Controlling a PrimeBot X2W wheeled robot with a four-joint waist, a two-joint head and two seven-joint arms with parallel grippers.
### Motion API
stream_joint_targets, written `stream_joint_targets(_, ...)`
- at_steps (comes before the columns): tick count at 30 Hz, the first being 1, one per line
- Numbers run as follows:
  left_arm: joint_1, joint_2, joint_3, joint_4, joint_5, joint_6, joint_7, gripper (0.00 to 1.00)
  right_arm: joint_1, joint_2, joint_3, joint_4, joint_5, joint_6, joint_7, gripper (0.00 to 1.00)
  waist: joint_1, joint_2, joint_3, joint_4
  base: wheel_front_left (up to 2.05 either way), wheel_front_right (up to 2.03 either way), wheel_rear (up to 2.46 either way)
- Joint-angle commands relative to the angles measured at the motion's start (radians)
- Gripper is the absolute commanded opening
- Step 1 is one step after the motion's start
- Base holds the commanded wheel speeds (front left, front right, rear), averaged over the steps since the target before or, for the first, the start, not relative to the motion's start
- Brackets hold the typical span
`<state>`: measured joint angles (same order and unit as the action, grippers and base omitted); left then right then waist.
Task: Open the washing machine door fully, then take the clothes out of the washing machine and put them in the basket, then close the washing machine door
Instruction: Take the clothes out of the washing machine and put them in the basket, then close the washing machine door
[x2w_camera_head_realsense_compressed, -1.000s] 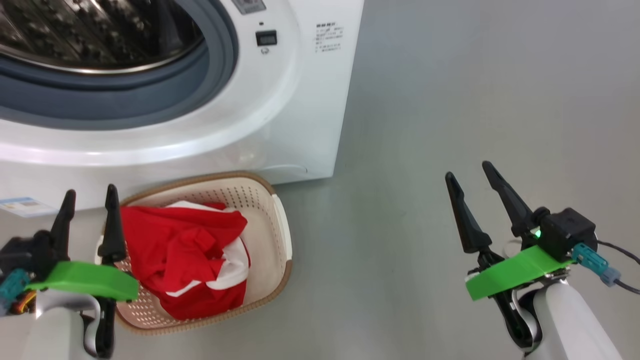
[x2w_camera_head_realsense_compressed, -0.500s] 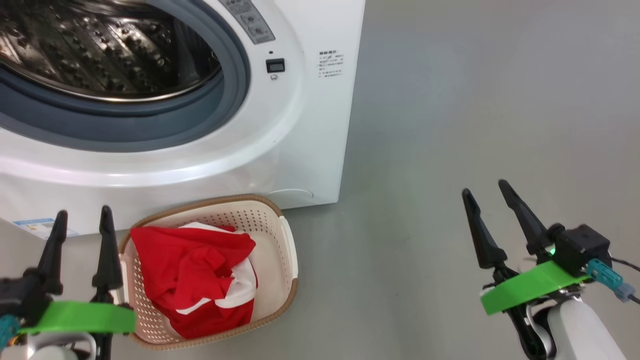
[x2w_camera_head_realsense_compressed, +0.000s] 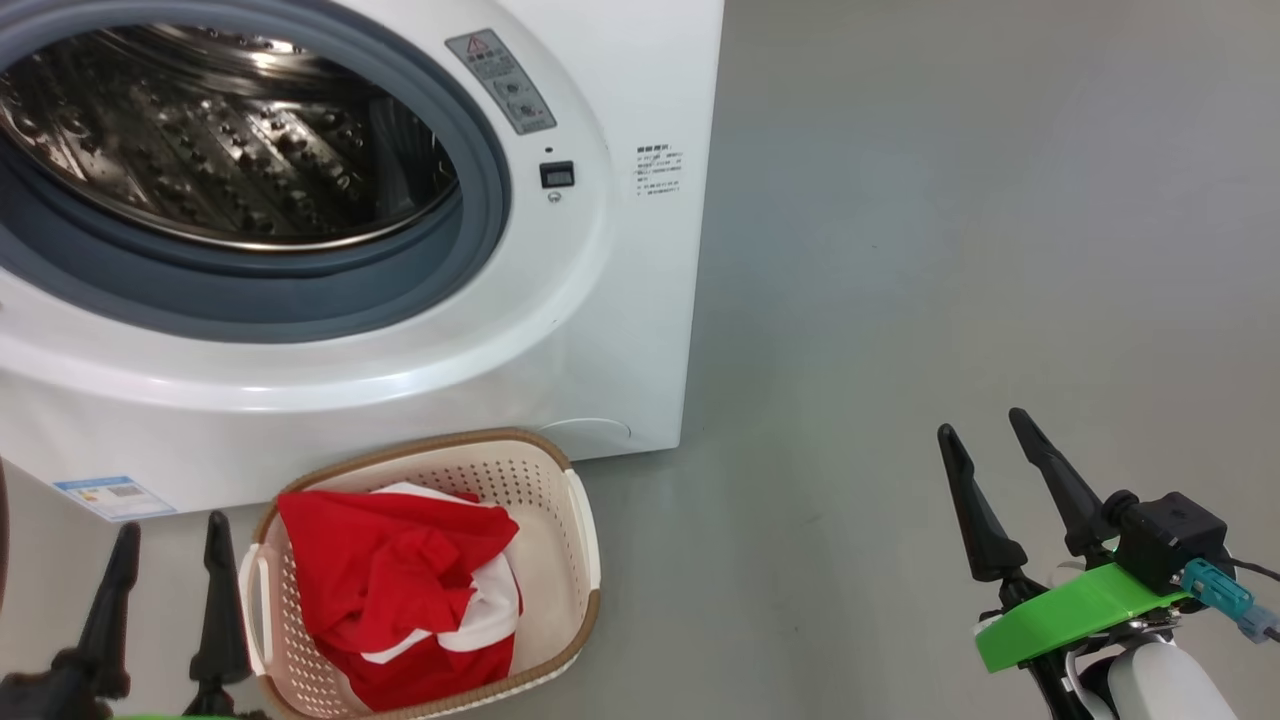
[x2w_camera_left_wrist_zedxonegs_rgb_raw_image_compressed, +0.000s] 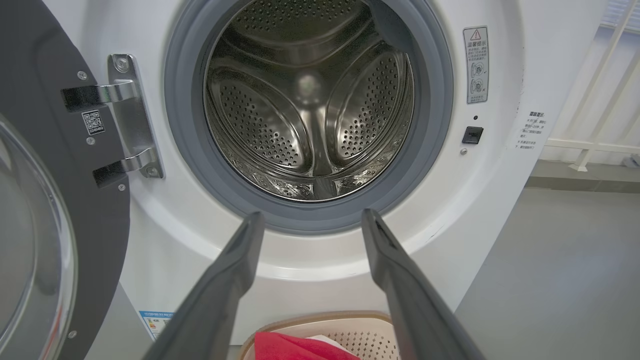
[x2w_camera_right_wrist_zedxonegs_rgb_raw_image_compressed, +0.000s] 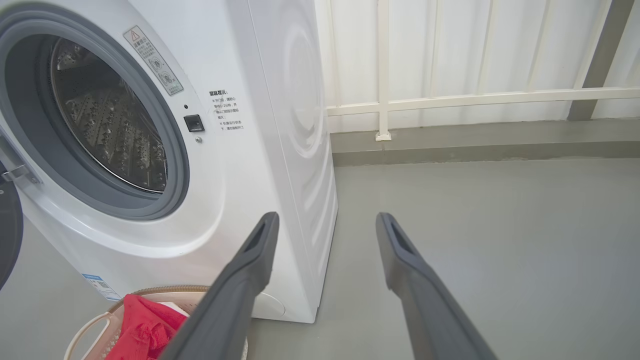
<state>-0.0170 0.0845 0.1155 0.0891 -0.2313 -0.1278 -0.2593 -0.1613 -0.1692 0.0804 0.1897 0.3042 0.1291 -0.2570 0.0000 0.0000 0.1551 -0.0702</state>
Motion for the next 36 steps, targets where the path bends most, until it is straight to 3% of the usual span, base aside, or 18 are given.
stream_joint_targets(1,0.012,0.009,0.042,-0.04,0.001,-0.003,-0.002,1.0,0.008,-0.014,0.015,-0.026,0.007,0.002,-0.005,1.0,0.0,0.0,-0.016,-0.004,0.0,0.0,0.0)
stream_joint_targets(36,0.066,-0.013,0.039,-0.073,-0.028,-0.003,-0.002,1.0,0.036,-0.017,0.011,-0.026,0.013,0.002,-0.005,1.0,0.0,0.0,-0.033,-0.011,0.0,0.0,0.0)
